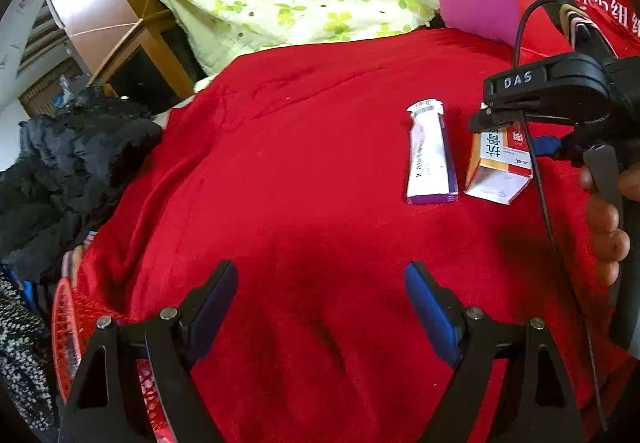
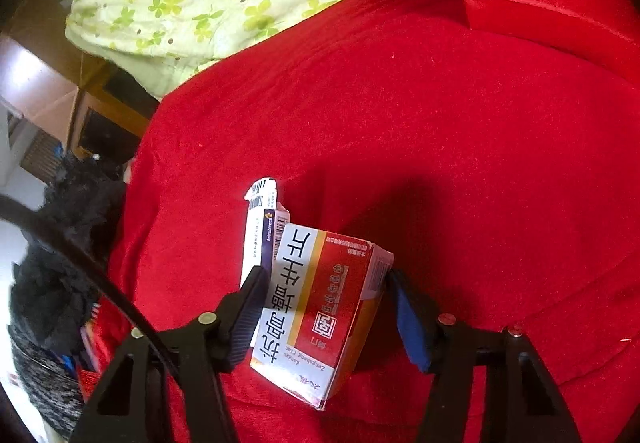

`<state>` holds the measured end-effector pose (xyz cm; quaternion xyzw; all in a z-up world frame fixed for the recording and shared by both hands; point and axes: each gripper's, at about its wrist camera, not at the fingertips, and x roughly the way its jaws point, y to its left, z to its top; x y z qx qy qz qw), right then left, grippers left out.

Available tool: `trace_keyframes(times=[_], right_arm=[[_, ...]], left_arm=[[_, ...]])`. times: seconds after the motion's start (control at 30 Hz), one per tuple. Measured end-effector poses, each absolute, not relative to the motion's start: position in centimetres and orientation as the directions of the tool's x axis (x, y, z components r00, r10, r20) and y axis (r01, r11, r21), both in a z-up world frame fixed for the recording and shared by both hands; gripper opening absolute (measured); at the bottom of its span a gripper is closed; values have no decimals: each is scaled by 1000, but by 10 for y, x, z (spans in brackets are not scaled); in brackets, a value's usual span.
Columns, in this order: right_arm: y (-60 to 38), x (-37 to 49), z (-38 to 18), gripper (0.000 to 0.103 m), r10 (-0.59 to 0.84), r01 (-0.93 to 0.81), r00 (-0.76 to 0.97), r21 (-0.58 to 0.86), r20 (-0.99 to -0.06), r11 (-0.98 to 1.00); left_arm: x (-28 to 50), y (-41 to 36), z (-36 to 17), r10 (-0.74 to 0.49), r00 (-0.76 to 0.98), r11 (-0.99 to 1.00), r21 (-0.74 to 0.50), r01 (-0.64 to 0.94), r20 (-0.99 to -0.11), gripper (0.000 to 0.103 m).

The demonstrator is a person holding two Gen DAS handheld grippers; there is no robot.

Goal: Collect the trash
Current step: 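Grasp the white medicine tube with the left tool while the right tool holds the box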

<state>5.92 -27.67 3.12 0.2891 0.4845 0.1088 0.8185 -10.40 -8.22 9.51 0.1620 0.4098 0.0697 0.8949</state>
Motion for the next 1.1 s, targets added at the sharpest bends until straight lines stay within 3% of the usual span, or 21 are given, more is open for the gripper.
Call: trace_keyframes(times=[0.23, 0.5, 0.9, 1.1], right_arm=[[-310, 56, 41, 64, 462, 127, 571, 629, -679, 767], [-323, 52, 49, 64, 387, 154, 604, 578, -697, 801], [-327, 52, 49, 64, 353, 184, 620, 567, -701, 803], [-332, 49, 51, 64, 361, 172, 624, 572, -693, 802]], left_arm=[[-70, -80, 87, 118, 632, 975, 211, 73, -766, 86], [-17, -109, 69, -12, 583, 982, 100, 159, -812, 86], [29, -117, 36, -112, 485, 992, -68, 107, -867, 86], [21, -121, 33, -124, 509, 992, -89, 93, -852, 54]])
